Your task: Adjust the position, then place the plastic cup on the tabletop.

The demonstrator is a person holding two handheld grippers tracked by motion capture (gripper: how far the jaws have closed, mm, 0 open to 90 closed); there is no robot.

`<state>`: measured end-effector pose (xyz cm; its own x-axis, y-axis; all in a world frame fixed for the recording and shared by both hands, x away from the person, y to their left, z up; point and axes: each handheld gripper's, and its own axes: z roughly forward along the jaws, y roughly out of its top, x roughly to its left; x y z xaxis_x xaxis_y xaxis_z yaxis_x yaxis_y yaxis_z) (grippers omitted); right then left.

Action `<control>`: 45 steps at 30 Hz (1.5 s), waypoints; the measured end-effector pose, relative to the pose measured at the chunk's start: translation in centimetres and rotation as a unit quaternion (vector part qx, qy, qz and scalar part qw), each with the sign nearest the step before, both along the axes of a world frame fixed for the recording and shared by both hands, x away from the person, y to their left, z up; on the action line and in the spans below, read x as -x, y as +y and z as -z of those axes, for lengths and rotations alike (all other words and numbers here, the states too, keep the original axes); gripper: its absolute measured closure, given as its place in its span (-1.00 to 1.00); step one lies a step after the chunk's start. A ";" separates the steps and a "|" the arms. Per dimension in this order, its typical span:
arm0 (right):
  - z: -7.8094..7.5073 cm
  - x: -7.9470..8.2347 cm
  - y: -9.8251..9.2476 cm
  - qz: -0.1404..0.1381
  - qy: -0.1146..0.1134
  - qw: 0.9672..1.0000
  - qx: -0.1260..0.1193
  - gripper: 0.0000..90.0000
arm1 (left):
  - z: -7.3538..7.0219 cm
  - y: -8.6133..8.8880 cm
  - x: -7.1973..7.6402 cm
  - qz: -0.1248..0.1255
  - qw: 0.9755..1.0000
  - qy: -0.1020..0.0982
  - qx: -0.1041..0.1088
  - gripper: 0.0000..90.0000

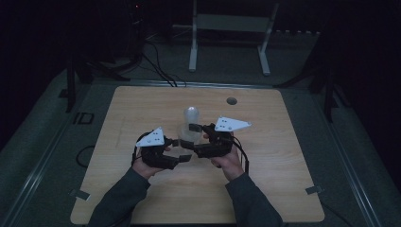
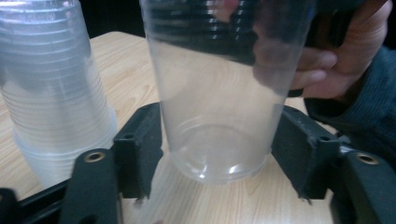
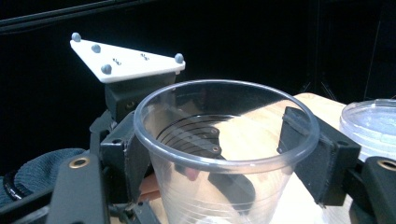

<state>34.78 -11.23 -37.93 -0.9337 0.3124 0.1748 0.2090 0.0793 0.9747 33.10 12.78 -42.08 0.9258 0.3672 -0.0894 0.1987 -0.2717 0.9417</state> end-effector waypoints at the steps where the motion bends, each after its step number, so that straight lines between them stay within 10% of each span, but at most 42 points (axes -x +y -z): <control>1: 0.0 0.0 0.0 0.001 -0.001 1.000 -0.001 -0.40 | 0.0 0.0 0.0 -0.001 1.000 0.000 0.000 -0.33; 45: -0.3 0.2 -2.9 0.067 -0.032 0.996 0.039 -0.39 | -0.4 2.3 -0.3 -0.043 0.999 -0.005 -0.002 -0.41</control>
<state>34.60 -14.09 -37.61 -0.8907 0.4463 0.0862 0.1606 0.1315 0.9782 33.41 15.09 -41.65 0.8913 0.4464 -0.0789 0.2123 -0.2572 0.9427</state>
